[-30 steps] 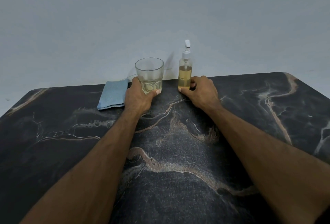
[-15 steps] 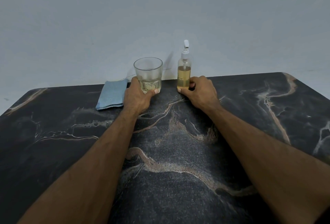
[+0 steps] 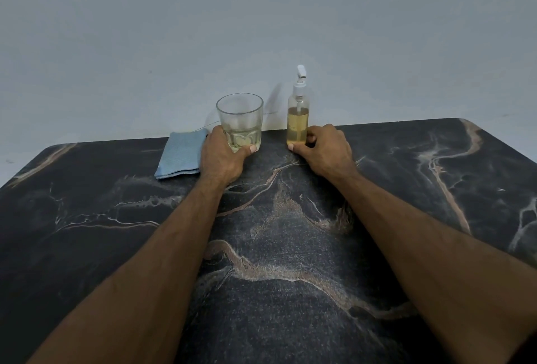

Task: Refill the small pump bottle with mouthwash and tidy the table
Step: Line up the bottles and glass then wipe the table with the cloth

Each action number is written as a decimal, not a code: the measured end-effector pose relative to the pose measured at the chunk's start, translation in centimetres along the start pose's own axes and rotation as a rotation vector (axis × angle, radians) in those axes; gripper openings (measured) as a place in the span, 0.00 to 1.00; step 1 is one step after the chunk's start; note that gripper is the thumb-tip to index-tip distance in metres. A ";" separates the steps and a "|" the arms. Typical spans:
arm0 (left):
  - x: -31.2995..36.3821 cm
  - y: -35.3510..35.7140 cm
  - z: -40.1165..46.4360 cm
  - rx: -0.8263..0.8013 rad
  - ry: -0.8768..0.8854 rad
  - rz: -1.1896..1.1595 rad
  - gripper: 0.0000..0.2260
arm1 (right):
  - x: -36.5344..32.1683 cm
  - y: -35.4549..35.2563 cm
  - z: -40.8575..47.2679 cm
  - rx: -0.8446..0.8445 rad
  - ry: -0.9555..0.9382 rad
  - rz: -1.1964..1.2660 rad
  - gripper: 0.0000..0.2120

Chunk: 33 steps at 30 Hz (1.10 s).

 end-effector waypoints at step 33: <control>0.0 -0.3 -0.9 -0.030 -0.002 0.002 0.29 | 0.1 -0.5 -0.9 -0.028 -0.003 0.018 0.25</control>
Point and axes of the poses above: each hand's wrist, its own z-axis towards the middle knuckle, its own y-axis out of the palm, x = y × z, the point moved 3 cm from there along z, towards the middle knuckle, and after that the axes turned 9 degrees about -y, right-handed, at the moved point
